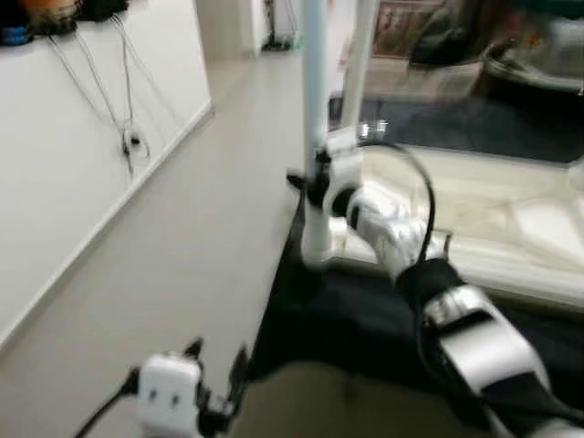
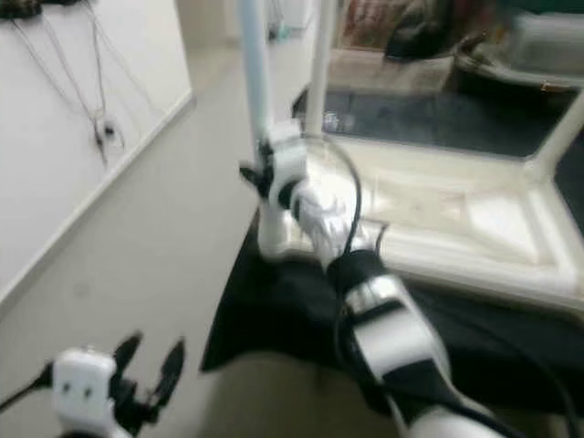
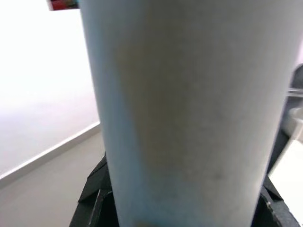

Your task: Building children table

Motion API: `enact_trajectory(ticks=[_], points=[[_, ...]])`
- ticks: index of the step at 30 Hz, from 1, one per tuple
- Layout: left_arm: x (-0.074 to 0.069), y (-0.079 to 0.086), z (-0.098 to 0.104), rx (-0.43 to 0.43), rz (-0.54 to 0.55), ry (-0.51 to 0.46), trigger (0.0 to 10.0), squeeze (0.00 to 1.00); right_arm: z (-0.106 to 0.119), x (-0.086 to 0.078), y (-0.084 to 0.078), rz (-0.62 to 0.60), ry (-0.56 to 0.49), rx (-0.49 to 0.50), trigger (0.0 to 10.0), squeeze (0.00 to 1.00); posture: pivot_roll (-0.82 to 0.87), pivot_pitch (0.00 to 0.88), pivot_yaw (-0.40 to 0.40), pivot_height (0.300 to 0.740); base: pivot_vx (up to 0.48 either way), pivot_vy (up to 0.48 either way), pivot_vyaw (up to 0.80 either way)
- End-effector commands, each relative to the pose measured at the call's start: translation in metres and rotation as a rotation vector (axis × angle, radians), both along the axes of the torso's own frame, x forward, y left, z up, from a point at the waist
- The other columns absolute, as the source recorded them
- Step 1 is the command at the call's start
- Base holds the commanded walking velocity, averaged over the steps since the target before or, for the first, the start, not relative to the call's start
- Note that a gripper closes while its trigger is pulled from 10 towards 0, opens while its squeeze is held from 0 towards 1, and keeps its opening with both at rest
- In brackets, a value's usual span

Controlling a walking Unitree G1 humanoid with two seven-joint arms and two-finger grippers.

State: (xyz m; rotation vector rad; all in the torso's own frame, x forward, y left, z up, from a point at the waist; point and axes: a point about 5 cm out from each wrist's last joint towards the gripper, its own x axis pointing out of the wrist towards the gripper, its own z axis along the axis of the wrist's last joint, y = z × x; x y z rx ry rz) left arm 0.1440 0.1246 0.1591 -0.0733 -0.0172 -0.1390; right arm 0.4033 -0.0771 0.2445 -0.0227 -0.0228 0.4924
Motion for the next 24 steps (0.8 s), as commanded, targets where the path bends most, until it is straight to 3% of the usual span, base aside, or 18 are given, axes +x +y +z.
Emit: enact_trajectory(ticks=[1,4,8,11,16,18,21,24], points=[[-0.002,0.001,-0.004,0.005,0.005,0.026,10.0,0.00,-0.041,-0.002,-0.008,-0.089,0.175,0.074,10.0,0.00,0.08,0.207,-0.009,0.740,0.000,0.000,0.00],[-0.002,0.002,-0.004,0.006,0.005,0.025,10.0,0.00,-0.042,-0.002,-0.009,-0.140,0.172,0.083,10.0,0.00,0.08,0.207,-0.009,0.740,0.000,0.000,0.00],[-0.001,0.002,-0.004,0.006,0.005,0.022,10.0,0.00,-0.044,-0.001,-0.009,-0.310,0.152,0.100,10.0,0.00,0.09,0.206,-0.011,0.740,0.000,0.000,0.00],[-0.001,0.002,-0.004,0.005,0.005,0.022,10.0,0.00,-0.045,-0.001,-0.009,-0.331,0.150,0.098,10.0,0.00,0.09,0.206,-0.011,0.740,0.000,0.000,0.00],[-0.002,0.001,-0.005,0.004,0.003,0.023,10.0,0.00,-0.040,-0.004,0.008,-0.220,0.062,0.106,10.0,0.00,0.09,0.199,-0.010,0.740,0.000,0.000,0.00],[-0.002,0.001,-0.005,0.005,0.000,0.024,10.0,0.00,-0.027,-0.003,0.011,-0.180,-0.011,0.082,10.0,0.00,0.09,0.197,-0.013,0.740,0.000,0.000,0.00],[-0.002,0.001,-0.005,0.006,0.001,0.026,10.0,0.00,-0.022,-0.003,0.013,-0.167,-0.034,0.066,10.0,0.00,0.09,0.197,-0.013,0.740,0.000,0.000,0.00],[-0.003,0.001,-0.006,0.007,0.003,0.027,10.0,0.00,-0.023,-0.011,0.024,-0.070,-0.054,0.050,10.0,0.00,0.08,0.197,-0.015,0.740,0.000,0.000,0.00]])
